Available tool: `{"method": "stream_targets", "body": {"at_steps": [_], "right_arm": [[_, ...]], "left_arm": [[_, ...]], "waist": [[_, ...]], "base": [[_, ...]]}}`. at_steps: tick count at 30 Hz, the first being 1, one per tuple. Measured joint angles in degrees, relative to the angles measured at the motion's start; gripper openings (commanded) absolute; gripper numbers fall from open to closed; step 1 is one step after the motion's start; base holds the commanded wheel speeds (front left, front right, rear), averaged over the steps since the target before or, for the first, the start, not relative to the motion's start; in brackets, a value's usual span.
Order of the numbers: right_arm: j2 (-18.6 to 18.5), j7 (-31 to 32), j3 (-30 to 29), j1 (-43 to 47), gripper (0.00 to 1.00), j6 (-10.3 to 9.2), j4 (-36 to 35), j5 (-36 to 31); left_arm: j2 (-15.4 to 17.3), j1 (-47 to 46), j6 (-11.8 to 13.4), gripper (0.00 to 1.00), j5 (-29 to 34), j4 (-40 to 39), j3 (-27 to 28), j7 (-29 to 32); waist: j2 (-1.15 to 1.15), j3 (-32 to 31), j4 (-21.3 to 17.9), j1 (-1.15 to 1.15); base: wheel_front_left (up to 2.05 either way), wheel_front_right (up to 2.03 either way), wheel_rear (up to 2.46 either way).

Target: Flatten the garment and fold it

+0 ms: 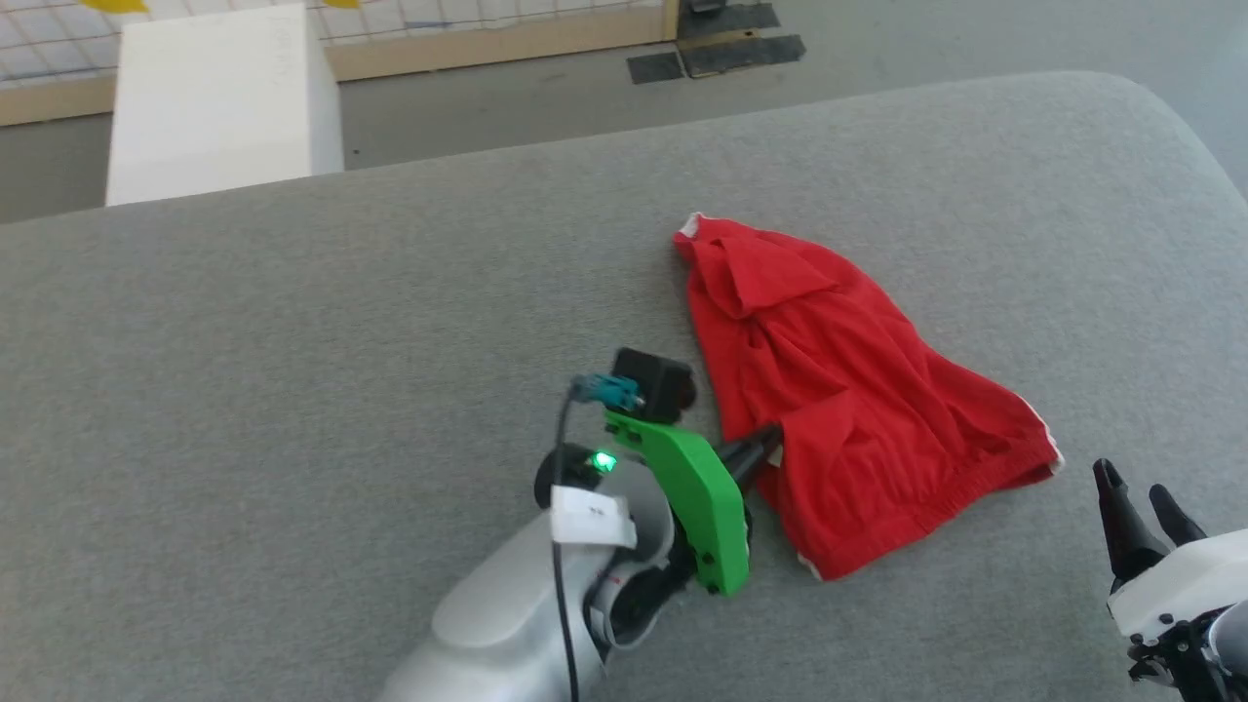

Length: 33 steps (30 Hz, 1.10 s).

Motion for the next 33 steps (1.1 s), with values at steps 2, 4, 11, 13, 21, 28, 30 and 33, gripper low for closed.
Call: {"method": "stream_targets", "body": {"at_steps": [2, 4, 11, 13, 21, 28, 30, 33], "right_arm": [[0.0, 0.0, -0.02, 0.02, 1.0, 0.0, -0.13, -0.1], [0.0, 0.02, 0.0, 0.07, 1.0, 0.0, -0.27, -0.13], [0.0, 0.94, 0.66, 0.73, 1.0, 0.0, -1.18, -0.55], [0.0, 1.04, 0.86, 1.17, 1.0, 0.0, -1.44, -0.57], [0.01, 1.54, 3.19, 1.36, 1.0, 0.0, -1.87, -0.62], [0.04, 1.92, 5.14, 1.33, 1.0, 0.0, -1.77, -0.62], [0.03, 1.97, 5.27, 1.35, 1.0, 0.0, -1.69, -0.62], [0.04, 1.98, 5.43, 1.35, 1.0, 0.0, -1.66, -0.93]], "left_arm": [[-0.02, -0.31, 0.05, 0.0, -0.63, 0.08, 1.46, -1.72], [0.18, -0.36, 0.43, 0.0, -1.15, -0.22, 3.46, -3.54], [6.01, 3.42, 5.7, 0.0, -3.9, -5.61, 11.26, -9.05], [8.79, 6.65, 8.25, 0.0, -4.03, -7.77, 13.1, -9.69], [17.77, 22.69, 17.59, 0.0, -6.69, -15.25, 15.08, -4.48], [19.24, 31.68, 20.11, 0.0, -14.88, -22.69, 12.24, 8.11], [18.64, 32.97, 19.52, 0.0, -17.27, -25.02, 12.84, 8.93], [18.03, 33.44, 17.63, 1.0, -18.91, -28.13, 15.46, 6.94]], "waist": [[0.0, -0.29, 0.81, 0.0], [0.0, -0.67, 1.79, 0.0], [0.0, -2.14, 5.92, 0.0], [0.0, -2.5, 7.31, 0.0], [0.0, -3.81, 13.7, 0.0], [0.0, -4.84, 17.76, 0.0], [0.0, -5.07, 18.47, 0.0], [0.0, -5.45, 19.17, 0.0]], "base": [[0.0, 0.0, 0.0], [0.0, 0.0, 0.0], [0.0, 0.0, 0.0], [0.0, 0.0, 0.0], [0.0, 0.0, 0.0], [0.0, 0.0, 0.0], [0.0, 0.0, 0.0], [0.0, 0.0, 0.0]]}}
